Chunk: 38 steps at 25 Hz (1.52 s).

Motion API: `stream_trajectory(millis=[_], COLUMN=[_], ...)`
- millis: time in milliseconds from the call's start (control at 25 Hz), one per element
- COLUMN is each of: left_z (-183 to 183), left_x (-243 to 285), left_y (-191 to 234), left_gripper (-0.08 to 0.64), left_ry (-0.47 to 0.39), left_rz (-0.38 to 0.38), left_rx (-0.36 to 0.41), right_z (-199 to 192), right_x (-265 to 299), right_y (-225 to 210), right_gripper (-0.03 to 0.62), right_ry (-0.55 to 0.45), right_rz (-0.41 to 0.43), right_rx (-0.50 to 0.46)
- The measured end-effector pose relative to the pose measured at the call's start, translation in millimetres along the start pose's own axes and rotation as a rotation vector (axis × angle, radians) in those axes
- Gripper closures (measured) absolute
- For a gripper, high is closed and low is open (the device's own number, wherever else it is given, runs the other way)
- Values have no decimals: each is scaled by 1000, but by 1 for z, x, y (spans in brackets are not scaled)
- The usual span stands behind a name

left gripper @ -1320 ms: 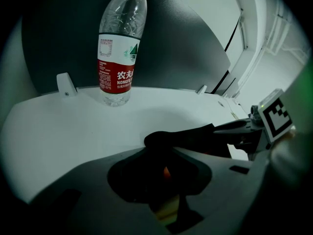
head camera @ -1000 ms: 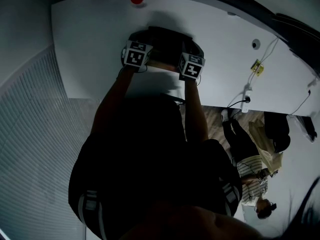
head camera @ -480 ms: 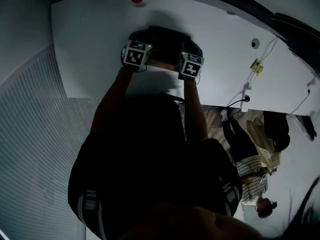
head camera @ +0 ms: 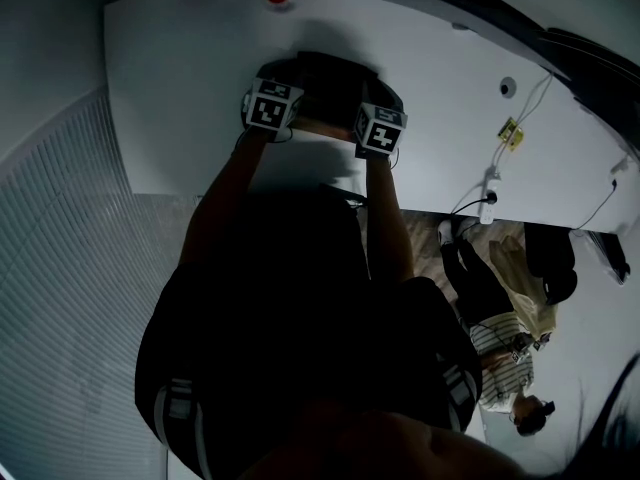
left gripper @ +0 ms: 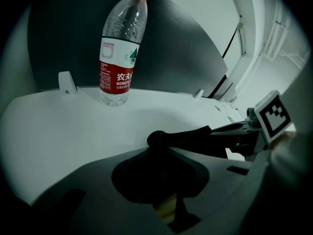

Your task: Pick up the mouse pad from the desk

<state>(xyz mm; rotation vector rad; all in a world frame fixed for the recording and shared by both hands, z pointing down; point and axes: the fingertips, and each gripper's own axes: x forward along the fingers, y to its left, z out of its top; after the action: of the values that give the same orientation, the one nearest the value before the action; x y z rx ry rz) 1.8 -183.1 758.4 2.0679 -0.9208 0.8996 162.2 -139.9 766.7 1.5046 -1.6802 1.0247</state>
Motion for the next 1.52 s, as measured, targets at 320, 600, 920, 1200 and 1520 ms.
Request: stream_trajectory(millis=[320,600,920,1200,1520], left_z=[0,-1,-1,-2,-3], left_x=[-6,-15,-29,-44,-59], left_y=[-3,-3,-3,-4,-8], left_gripper=[511,511,511,511,511], left_ry=[-13,-18,-32,-51,-81], left_rz=[-6,-3,3,12,21], left_rx=[-7,-14,-22,-25,-26], right_z=[1,3,8,13,11], right_x=[-5,-11,-20,-30,-43], right_y=[4,10,20,29,32], right_gripper=[528,529,529,531,532], right_ry=[-6,-13,-27,-61,-65], right_rz=[6,17,33,54,55], right_rx=[-16,-26,-30,-41,-55])
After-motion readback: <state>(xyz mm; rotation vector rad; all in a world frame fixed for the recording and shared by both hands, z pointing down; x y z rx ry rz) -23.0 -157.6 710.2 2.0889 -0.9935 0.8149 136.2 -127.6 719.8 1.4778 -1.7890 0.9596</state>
